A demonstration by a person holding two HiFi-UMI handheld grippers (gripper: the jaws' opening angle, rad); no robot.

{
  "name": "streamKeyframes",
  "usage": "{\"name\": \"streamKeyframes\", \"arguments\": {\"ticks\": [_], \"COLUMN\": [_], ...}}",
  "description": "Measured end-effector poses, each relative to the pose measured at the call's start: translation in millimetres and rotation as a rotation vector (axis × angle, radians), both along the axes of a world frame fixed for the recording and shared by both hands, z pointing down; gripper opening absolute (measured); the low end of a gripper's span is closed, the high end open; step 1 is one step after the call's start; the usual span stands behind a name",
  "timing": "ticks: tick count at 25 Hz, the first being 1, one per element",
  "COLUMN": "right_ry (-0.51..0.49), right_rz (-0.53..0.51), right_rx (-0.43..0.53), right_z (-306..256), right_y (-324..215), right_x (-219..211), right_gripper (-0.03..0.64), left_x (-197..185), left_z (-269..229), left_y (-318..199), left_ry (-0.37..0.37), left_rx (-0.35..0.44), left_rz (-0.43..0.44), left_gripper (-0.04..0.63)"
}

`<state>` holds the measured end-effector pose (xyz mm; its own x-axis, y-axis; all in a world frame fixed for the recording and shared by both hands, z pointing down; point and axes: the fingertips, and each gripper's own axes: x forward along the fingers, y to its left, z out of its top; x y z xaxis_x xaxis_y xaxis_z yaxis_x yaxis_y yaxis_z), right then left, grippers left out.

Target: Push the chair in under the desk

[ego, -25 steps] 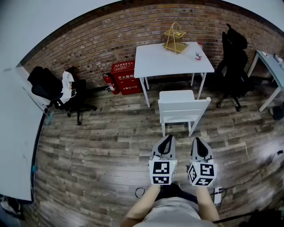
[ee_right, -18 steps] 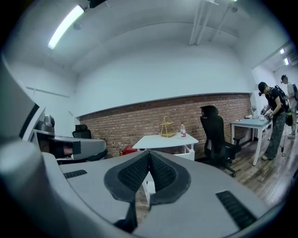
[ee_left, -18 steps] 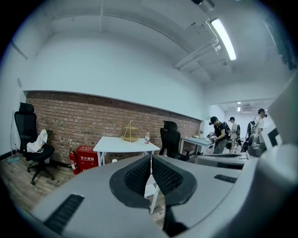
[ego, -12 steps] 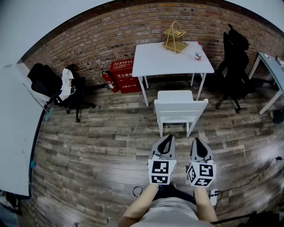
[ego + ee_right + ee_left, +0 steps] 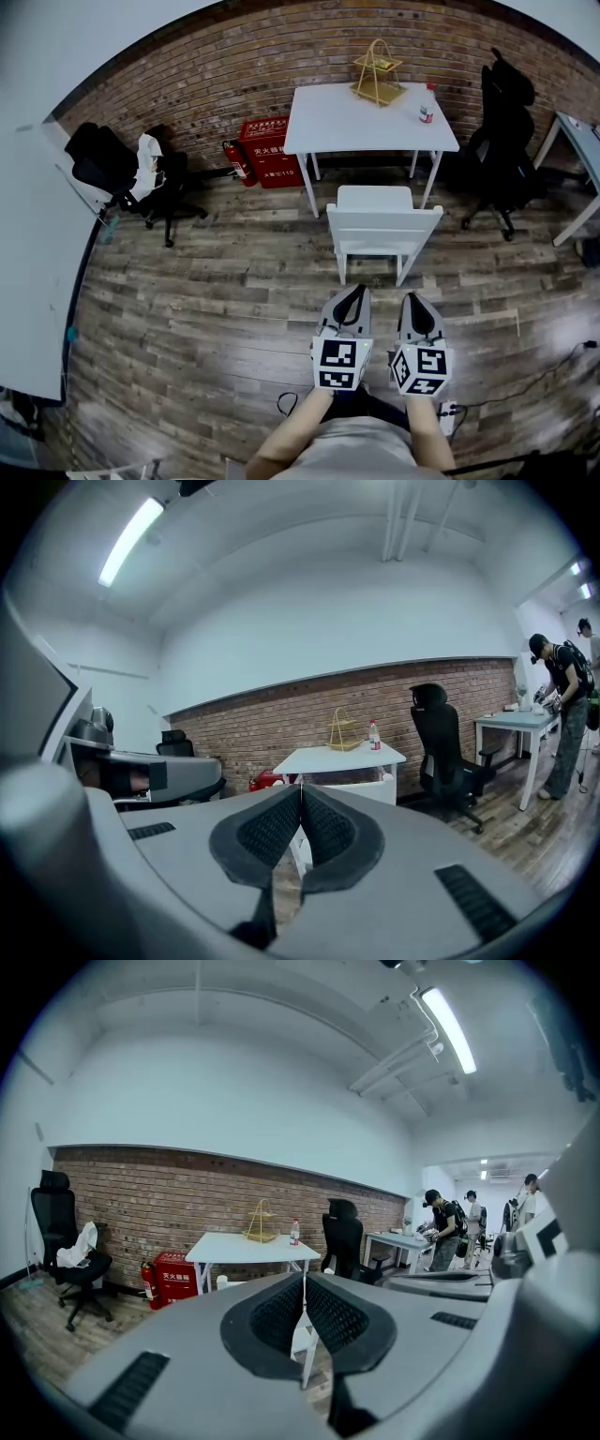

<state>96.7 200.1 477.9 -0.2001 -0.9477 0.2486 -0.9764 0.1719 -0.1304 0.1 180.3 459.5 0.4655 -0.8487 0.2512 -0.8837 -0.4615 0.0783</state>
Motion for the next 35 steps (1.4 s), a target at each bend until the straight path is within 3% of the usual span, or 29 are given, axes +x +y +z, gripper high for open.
{"name": "streamKeyframes", "arguments": {"ticks": [10, 35], "right_ry": [0.003, 0.030], "right_rz": [-0.028, 0.042], "right_rx": [-0.024, -0.035], "right_z": [11, 6], "right_y": [-25, -199], "right_x": [-8, -11], "right_gripper": [0.016, 0.016], "left_x": [-4, -10], "left_z": [11, 7], "left_y": [-27, -200], "left_ry": [-0.007, 0.007], "left_rx": [-0.019, -0.024], "left_rz": [-0.007, 0.076], "left_gripper": [0.021, 0.021]}}
